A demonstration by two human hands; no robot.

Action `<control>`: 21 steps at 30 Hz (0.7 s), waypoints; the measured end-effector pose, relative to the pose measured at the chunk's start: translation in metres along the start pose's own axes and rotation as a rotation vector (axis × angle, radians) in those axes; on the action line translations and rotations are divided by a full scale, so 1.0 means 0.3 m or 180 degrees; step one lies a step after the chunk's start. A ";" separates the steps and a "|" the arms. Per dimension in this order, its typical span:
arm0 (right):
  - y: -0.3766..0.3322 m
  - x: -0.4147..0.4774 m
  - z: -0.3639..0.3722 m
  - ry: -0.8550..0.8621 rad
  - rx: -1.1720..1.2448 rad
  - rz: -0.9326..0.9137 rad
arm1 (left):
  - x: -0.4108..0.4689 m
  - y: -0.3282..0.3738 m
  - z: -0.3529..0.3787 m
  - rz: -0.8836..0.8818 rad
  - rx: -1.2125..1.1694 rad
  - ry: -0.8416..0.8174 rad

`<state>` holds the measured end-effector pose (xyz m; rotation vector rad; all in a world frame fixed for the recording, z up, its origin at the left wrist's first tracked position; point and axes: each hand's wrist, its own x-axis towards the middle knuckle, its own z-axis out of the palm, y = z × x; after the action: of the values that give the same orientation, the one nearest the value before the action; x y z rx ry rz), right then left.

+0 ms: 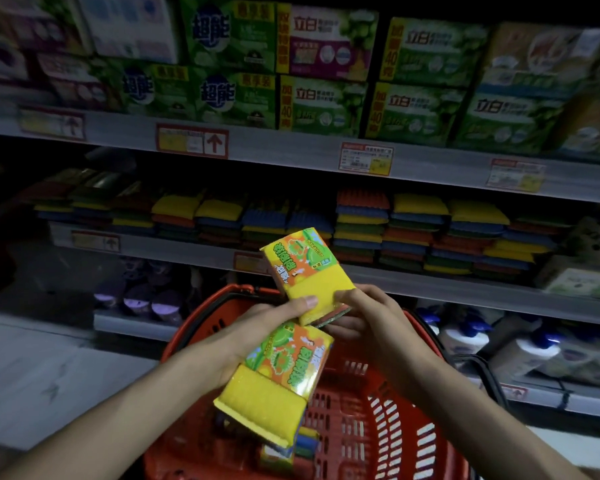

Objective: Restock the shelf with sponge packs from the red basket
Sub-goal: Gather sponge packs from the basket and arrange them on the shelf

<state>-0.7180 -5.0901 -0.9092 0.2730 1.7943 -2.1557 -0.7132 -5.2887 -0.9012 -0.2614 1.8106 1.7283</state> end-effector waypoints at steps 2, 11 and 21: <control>0.004 0.011 0.010 0.0079 -0.0012 -0.0033 | -0.011 -0.001 0.006 0.0150 0.0042 0.0080; -0.050 0.064 0.088 0.0075 0.0321 -0.0439 | -0.036 0.048 -0.064 0.0765 0.0975 0.1228; -0.089 0.163 0.168 0.0067 0.0437 -0.0679 | -0.064 0.081 -0.179 0.1910 0.1385 0.1100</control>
<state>-0.7704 -5.1412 -0.8919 0.1416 1.7594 -2.4364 -0.7268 -5.3421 -0.8728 0.2021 2.6653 1.6614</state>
